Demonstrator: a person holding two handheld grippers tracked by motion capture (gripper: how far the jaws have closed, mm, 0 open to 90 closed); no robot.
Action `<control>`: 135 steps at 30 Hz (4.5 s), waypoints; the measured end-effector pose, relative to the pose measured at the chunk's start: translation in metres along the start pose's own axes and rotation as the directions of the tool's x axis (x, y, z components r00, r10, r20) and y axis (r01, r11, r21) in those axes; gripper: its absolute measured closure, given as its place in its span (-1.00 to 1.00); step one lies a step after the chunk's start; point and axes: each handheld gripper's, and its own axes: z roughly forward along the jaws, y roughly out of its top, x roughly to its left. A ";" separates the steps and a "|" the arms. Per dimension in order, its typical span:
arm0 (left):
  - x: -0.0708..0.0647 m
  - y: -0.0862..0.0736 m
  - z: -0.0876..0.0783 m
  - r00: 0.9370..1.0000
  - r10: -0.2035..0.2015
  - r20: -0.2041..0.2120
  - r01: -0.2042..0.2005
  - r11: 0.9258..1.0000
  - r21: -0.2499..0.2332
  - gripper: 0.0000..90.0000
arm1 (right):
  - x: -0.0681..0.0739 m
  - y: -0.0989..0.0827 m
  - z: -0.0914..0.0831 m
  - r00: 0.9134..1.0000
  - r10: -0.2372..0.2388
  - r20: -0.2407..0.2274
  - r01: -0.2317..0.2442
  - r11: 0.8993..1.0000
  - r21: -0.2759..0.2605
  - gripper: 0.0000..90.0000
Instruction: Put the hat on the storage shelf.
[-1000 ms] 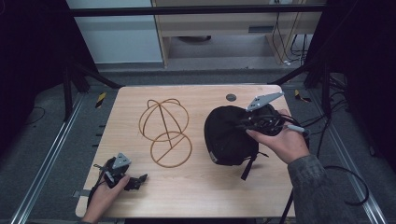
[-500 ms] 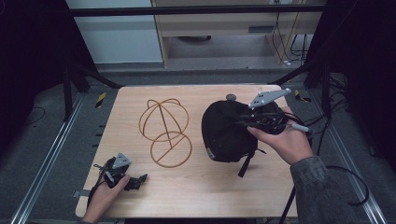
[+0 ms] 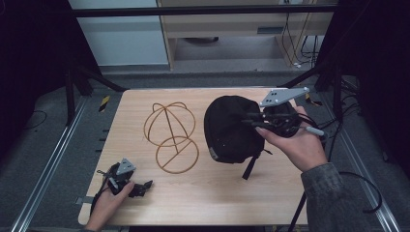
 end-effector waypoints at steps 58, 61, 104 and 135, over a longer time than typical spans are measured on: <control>0.000 0.000 0.000 1.000 0.002 0.002 -0.002 1.000 0.003 -1.00 | 0.066 0.105 0.060 0.980 -0.186 -0.064 0.185 0.983 -0.011 0.63; 0.000 0.000 0.000 1.000 0.002 0.002 -0.002 1.000 0.003 -1.00 | 0.065 0.110 0.067 0.980 -0.187 -0.072 0.187 0.982 -0.002 0.63; 0.000 0.000 0.000 1.000 0.002 0.002 -0.002 1.000 0.002 -1.00 | 0.073 0.129 0.135 0.974 -0.193 -0.117 0.207 0.971 0.117 0.62; 0.000 0.000 0.000 1.000 0.002 0.002 -0.002 1.000 0.002 -1.00 | 0.077 0.129 0.155 0.977 -0.172 -0.130 0.189 0.972 0.136 0.61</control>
